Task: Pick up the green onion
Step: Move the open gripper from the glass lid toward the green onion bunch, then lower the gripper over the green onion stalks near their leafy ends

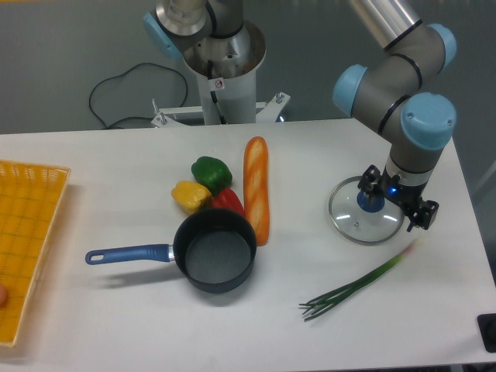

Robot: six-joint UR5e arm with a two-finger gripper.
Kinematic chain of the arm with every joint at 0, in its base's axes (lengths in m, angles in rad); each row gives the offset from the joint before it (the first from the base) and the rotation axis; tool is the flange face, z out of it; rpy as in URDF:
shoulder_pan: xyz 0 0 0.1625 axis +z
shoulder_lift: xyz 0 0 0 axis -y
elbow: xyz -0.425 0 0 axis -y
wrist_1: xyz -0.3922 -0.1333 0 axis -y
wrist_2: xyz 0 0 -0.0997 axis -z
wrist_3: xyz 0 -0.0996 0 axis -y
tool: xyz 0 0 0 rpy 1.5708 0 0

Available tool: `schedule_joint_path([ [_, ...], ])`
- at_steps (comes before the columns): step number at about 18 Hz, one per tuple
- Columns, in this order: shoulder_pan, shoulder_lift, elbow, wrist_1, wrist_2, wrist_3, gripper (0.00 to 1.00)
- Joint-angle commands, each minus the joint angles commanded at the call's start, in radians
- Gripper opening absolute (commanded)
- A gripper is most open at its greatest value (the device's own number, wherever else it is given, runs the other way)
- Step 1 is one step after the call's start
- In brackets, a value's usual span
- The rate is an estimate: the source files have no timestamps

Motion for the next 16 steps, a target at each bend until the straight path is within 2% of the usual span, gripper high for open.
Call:
schedule_joint_path([
  [4,-0.032,-0.021,0.011,0.006,-0.002,-0.088,1.0],
  [8,-0.081,-0.064,0.047,0.044,-0.002,-0.198,1.0],
  [10,-0.098,-0.092,0.07,0.07,-0.002,-0.206,1.0],
  [13,-0.115,-0.11,0.071,0.118,0.0,-0.206,1.0],
  [16,-0.126,-0.12,0.072,0.126,0.002,-0.206,1.0],
])
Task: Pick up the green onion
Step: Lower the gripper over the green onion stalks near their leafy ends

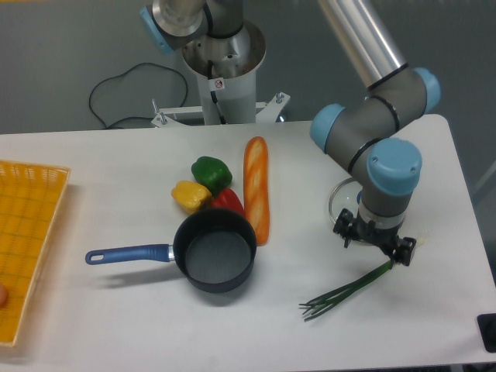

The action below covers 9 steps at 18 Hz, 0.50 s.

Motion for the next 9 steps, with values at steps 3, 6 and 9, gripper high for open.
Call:
schedule_joint_path([
  [3,-0.02,-0.014,0.002,0.017,0.003,-0.006,1.0],
  [6,-0.035,-0.028,0.002,0.018,0.002,-0.006,1.0],
  [9,-0.054,-0.041,0.002,0.038,0.003,-0.009,0.97],
])
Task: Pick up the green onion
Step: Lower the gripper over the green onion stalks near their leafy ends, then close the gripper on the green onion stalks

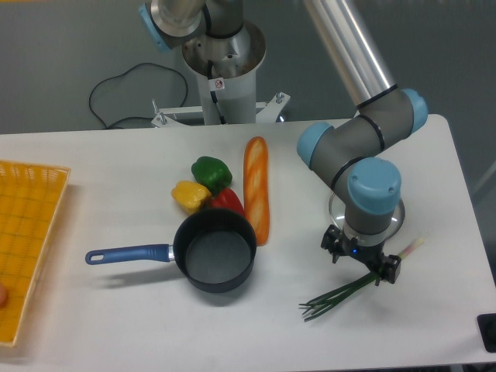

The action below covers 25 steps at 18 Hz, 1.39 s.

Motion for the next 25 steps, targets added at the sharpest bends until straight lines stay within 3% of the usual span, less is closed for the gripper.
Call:
schedule_joint_path([
  [14,-0.049,-0.069,0.054,0.025,0.003,-0.104,0.92],
  [18,-0.058,-0.077,0.058,0.031,0.003,-0.11,0.81],
  [25,-0.058,-0.071,0.049,0.031,0.003,-0.106,0.42],
])
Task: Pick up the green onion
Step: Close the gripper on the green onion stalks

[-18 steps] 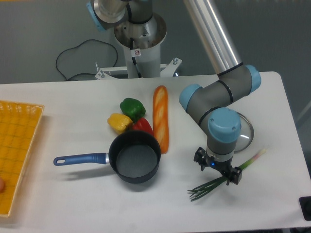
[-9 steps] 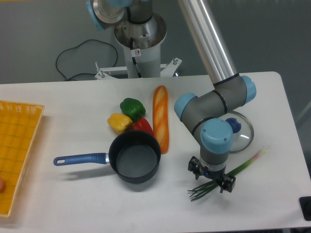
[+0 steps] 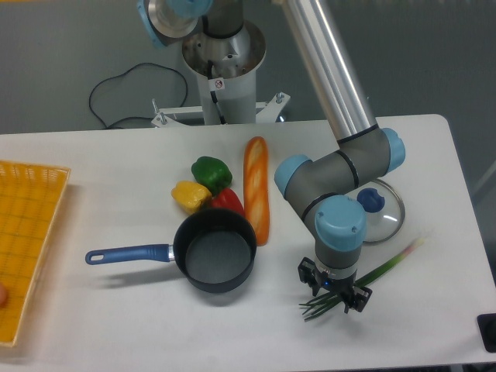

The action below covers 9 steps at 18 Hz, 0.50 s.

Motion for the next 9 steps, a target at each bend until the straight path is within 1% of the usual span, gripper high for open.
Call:
schedule_joint_path([
  [2,0.0,0.003,-0.002,-0.002,0.0,0.0,0.33],
  [3,0.0,0.003,-0.002,-0.002,0.0,0.0,0.3],
  [4,0.0,0.003,-0.002,-0.002,0.0,-0.002,0.24],
  [9,0.0,0.006,-0.005,-0.002,0.0,-0.005,0.06],
])
